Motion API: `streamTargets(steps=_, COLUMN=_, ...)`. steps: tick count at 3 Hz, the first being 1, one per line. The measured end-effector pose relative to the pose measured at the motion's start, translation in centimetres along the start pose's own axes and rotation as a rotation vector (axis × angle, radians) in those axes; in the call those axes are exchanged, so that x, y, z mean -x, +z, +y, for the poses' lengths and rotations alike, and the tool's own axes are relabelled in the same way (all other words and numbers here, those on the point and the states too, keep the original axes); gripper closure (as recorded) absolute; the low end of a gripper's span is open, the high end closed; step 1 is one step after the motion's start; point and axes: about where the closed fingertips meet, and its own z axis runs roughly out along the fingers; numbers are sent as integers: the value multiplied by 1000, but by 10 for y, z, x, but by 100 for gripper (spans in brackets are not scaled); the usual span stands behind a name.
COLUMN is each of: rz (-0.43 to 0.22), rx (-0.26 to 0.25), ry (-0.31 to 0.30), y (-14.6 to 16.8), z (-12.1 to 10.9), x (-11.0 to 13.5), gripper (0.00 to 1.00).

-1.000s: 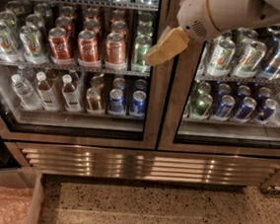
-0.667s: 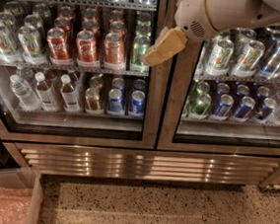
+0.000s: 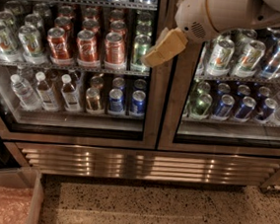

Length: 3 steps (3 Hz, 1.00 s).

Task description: Open left fridge door

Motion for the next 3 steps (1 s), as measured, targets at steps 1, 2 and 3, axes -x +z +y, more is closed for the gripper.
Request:
streamTargets(steps=1, rz=-19, rx=25, ry=-7, y=1, z=4, x=2, gripper=0)
streamTargets(steps=2, rz=-19, rx=25, ry=-7, y=1, z=4, x=2, gripper=0)
streamTargets(steps=3, rz=-19, rx=25, ry=-7, y=-1, z=3, x=0, gripper=0)
